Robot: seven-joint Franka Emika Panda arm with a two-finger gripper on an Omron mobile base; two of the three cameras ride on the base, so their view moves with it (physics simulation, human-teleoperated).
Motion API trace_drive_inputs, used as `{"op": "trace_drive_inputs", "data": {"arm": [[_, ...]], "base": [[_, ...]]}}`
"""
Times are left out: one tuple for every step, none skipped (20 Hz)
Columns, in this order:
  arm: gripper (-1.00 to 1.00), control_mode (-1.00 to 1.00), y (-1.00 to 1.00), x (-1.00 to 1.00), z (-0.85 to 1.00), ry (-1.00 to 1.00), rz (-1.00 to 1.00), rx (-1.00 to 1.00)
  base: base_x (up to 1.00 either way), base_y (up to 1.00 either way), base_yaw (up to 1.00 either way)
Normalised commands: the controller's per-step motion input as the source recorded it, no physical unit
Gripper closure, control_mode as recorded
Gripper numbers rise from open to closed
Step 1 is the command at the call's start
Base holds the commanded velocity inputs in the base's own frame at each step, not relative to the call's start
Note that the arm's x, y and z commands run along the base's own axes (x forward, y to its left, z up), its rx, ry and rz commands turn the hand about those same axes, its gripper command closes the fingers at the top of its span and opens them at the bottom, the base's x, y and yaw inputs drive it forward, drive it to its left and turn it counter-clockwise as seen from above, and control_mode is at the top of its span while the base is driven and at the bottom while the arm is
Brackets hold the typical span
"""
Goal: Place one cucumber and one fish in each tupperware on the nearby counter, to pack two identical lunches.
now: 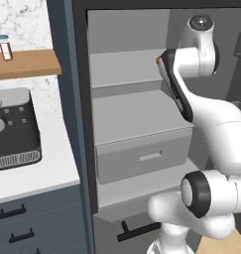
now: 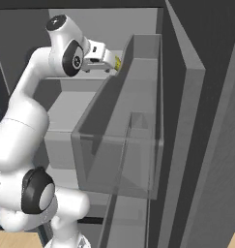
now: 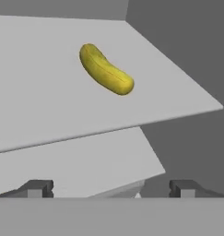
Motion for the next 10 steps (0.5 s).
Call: {"op": "trace_drive_inputs", "data": {"arm": [[-1.00,-1.00,-0.21,1.00,0.00,0.02,0.03,0.05],[-1.00,-1.00,-0.24,1.00,0.00,0.03,0.03,0.07],[-1.00,-1.00,-0.28,1.00,0.03,0.03,0.03,0.09],[-1.00,-1.00,-0.26,1.00,0.01,0.03,0.04,0.07],[-1.00,-1.00,-0.28,1.00,0.00,0.04,0.05,0.06],[-1.00,-1.00,-0.36,0.91,0.00,0.02,0.06,0.06],[-1.00,-1.00,-0.36,0.87,0.00,0.01,0.07,0.06],[-1.00,-1.00,-0.34,0.82,0.00,0.01,0.09,0.05],[-1.00,-1.00,-0.31,0.71,0.00,0.00,0.11,0.03],[-1.00,-1.00,-0.26,0.59,0.00,0.00,0.11,0.00]], "base": [[0.00,0.00,0.00],[0.00,0.00,0.00],[0.00,0.00,0.00],[0.00,0.00,0.00],[0.00,0.00,0.00],[0.00,0.00,0.00],[0.00,0.00,0.00],[0.00,0.00,0.00],[0.00,0.00,0.00],[0.00,0.00,0.00]]}}
